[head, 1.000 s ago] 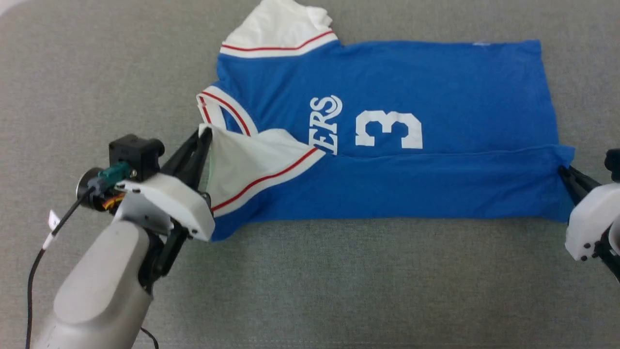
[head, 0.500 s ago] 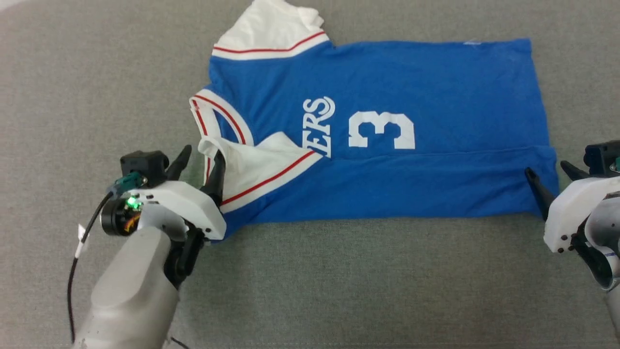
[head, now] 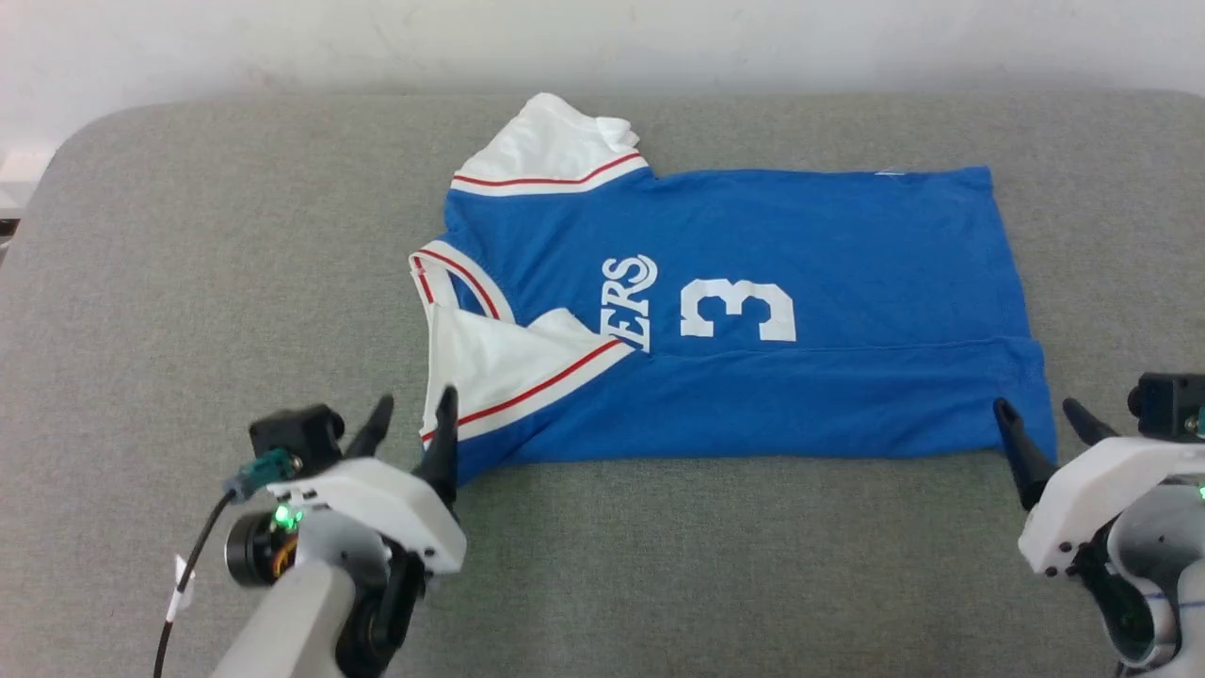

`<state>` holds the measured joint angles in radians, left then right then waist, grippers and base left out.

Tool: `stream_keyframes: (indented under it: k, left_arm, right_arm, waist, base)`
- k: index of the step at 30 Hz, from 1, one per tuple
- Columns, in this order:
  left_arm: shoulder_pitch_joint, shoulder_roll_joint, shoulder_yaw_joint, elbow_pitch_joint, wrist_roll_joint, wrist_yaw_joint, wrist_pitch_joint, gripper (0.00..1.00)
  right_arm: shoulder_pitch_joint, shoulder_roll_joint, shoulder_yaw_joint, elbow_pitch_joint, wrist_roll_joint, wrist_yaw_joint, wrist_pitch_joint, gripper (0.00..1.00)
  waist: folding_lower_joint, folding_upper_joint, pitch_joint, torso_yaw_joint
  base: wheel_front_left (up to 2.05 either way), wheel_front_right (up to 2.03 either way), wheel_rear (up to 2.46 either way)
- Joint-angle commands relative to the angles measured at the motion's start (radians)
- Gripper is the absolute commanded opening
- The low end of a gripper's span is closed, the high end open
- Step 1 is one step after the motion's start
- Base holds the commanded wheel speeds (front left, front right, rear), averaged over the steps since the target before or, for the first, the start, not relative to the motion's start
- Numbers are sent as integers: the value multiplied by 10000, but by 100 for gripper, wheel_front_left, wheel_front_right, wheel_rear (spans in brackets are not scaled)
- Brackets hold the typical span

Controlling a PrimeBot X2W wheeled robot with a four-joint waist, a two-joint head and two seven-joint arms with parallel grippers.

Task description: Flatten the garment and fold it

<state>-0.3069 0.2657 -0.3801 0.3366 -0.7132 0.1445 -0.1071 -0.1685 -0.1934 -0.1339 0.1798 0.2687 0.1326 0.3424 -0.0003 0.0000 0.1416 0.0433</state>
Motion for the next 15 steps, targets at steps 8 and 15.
stream_keyframes:
  k: [8,15]
  left_arm:
    - [1013,660,-278,-1355,160,1233,1589,100]
    - [928,857,-156,-1215,285,1662,1756,100]
  right_arm:
    - [923,1016,-474,-2161,-304,-19,876,100]
    - [996,1222,-610,-2814,-387,-19,1131,100]
  waist:
    - [3,0,571,-447]
    - [3,0,1204,-818]
  base:
    - [0,0,0]
    - [0,0,0]
